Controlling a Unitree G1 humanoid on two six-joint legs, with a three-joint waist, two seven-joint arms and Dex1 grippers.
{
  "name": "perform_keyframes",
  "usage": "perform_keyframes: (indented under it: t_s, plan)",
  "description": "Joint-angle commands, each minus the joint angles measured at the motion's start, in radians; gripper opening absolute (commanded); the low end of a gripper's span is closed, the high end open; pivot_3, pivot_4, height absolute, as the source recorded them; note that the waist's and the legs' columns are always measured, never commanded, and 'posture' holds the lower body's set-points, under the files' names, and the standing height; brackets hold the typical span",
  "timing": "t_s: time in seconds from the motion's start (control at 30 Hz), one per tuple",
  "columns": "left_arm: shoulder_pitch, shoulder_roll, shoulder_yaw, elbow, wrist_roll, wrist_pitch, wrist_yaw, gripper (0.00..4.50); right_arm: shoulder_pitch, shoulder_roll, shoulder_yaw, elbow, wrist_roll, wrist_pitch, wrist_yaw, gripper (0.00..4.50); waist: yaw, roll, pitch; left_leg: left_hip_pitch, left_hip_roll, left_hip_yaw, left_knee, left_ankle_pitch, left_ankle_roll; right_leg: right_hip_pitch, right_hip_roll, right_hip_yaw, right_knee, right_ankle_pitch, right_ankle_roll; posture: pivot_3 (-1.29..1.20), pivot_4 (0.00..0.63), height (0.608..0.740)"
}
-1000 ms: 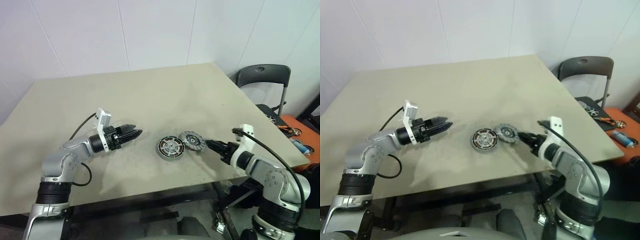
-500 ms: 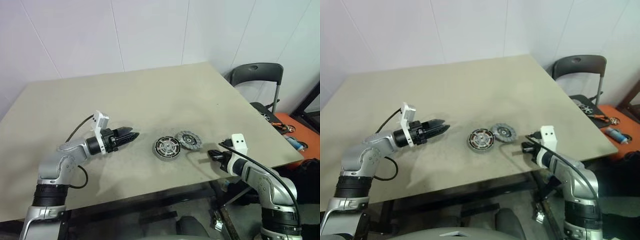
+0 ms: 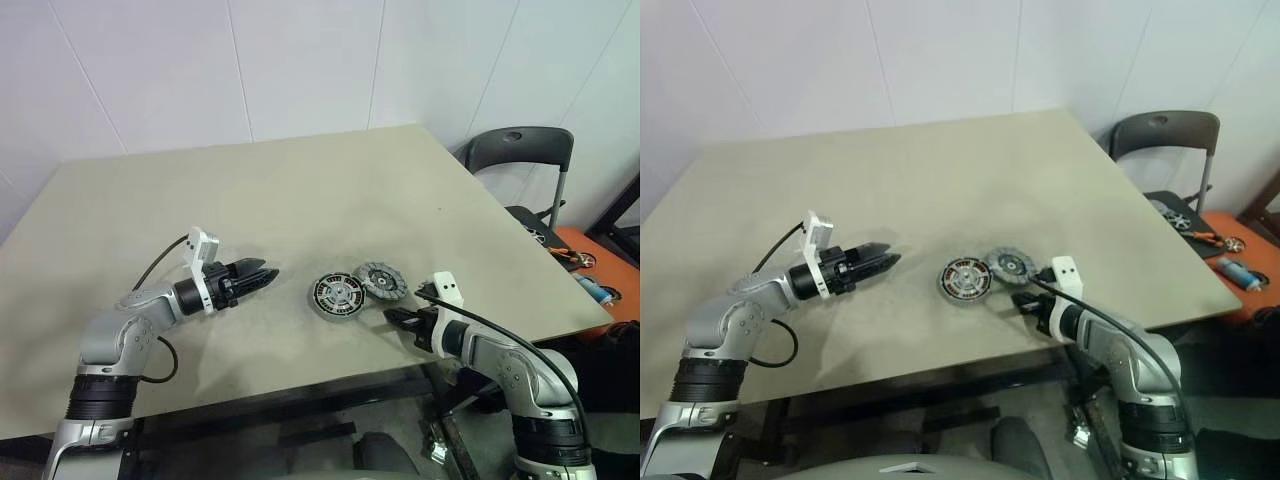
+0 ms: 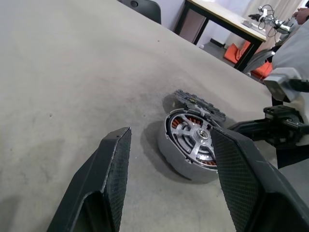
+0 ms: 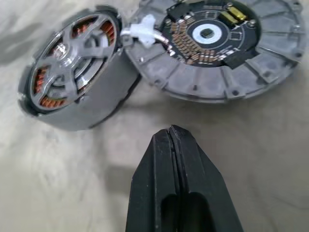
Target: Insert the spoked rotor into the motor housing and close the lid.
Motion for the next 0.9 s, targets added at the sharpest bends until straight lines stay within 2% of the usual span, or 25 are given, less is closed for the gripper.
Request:
perform_keyframes:
  t_s: [0.03, 0.2, 0.67, 0.9]
  plan:
    - [-0.016, 0.005, 0.014, -0.030, 0.001, -0.020, 0.000, 2.79, -0.026, 0.007, 0.001, 0.029, -0.018, -0.039, -0.052, 0.04, 0.000, 0.000, 0.000, 0.000, 0.000, 0.000, 0.000, 0.000, 0.000, 0.000, 0.000, 0.000, 0.000, 0.000, 0.000, 0.00, 0.000, 0.740]
    - [-0.024, 0.007, 0.012, -0.028, 0.004, -0.022, -0.002, 2.79, -0.012, 0.012, 0.051, 0.038, -0.049, -0.104, -0.091, 0.04, -0.003, 0.000, 0.000, 0.001, 0.000, 0.000, 0.001, 0.000, 0.000, 0.002, 0.000, 0.000, 0.000, 0.000, -0.001, 0.00, 0.000, 0.740]
    - [-0.030, 0.003, 0.010, -0.035, 0.000, -0.015, 0.006, 2.79, -0.049, 0.036, 0.006, 0.207, -0.151, -0.369, -0.285, 0.04, 0.005, 0.000, 0.000, 0.001, 0.000, 0.000, 0.001, 0.000, 0.000, 0.003, 0.000, 0.000, -0.001, 0.000, -0.001, 0.00, 0.000, 0.740]
    - [-0.039, -0.002, 0.006, -0.006, 0.007, -0.031, -0.006, 2.79, -0.048, 0.031, 0.025, 0.286, -0.195, -0.473, -0.317, 0.04, 0.024, -0.001, 0.000, 0.001, -0.001, -0.001, 0.001, 0.000, 0.000, 0.004, 0.000, 0.000, -0.004, 0.000, -0.001, 0.00, 0.000, 0.740]
